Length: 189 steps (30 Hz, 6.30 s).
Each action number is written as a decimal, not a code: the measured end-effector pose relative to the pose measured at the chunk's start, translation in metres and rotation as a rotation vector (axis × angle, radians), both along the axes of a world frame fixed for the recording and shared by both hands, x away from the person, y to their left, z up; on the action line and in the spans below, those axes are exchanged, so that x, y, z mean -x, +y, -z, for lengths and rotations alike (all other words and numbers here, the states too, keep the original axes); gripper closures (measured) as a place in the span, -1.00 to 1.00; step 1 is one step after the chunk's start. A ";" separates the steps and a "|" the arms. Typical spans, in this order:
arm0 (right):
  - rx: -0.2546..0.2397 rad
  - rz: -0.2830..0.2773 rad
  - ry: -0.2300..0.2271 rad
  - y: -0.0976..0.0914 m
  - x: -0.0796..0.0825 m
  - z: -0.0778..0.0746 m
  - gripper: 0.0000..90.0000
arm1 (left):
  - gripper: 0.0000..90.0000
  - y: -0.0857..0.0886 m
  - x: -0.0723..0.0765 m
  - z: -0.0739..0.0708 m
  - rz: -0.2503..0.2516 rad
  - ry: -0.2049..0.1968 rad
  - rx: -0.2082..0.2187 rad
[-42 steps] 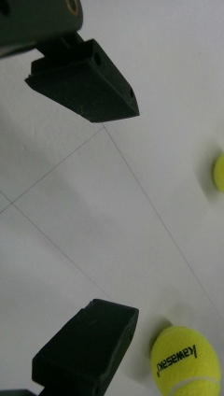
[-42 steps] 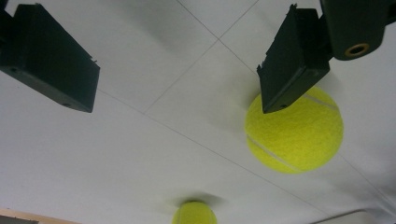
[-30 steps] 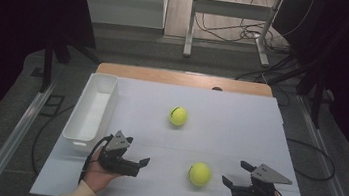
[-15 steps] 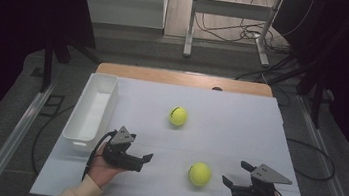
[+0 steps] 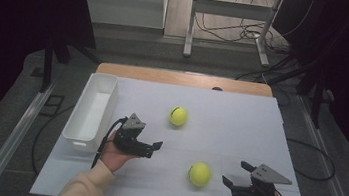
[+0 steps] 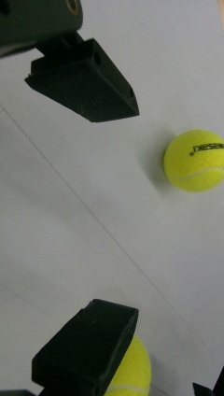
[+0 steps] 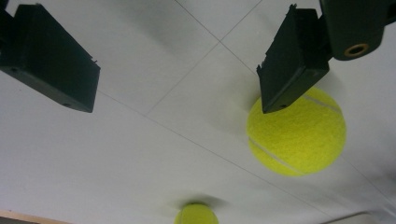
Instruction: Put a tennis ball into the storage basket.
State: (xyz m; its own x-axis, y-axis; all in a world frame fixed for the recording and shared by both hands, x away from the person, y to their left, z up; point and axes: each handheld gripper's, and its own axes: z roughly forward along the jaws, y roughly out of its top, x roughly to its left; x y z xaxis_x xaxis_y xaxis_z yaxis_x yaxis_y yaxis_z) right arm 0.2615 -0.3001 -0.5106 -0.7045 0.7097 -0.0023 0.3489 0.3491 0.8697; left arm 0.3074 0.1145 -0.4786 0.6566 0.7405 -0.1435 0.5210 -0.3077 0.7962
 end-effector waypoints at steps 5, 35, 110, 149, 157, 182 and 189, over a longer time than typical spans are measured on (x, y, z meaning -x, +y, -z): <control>0.001 0.001 0.000 0.000 0.000 0.000 -0.70 | -0.85 -0.005 -0.008 -0.003 0.001 0.001 -0.007; -0.002 0.007 0.002 -0.001 -0.001 0.000 -0.70 | -0.84 -0.042 -0.051 -0.006 0.015 -0.003 -0.098; 0.000 -0.005 0.008 -0.001 -0.001 0.001 -0.70 | -0.78 -0.083 -0.143 0.033 -0.010 0.113 -0.195; 0.002 0.003 0.006 -0.001 -0.001 0.001 -0.70 | -0.41 -0.054 -0.110 0.003 0.028 0.038 -0.088; 0.005 0.005 0.006 0.000 -0.001 0.001 -0.70 | -0.41 -0.047 -0.098 -0.011 0.031 -0.002 -0.046; 0.008 0.005 0.004 0.000 0.000 0.001 -0.70 | -0.41 -0.031 -0.074 -0.032 0.026 -0.062 0.010; 0.007 0.005 0.003 0.000 0.000 0.001 -0.70 | -0.41 -0.026 -0.072 -0.033 0.022 -0.065 0.026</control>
State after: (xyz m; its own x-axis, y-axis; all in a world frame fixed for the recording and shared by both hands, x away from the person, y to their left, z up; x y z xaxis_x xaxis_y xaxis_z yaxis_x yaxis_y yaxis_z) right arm 0.2620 -0.2999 -0.5117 -0.7009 0.7133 -0.0052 0.3530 0.3532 0.8664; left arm 0.3790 0.0884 -0.4453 0.6811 0.7225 -0.1192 0.4615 -0.2972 0.8359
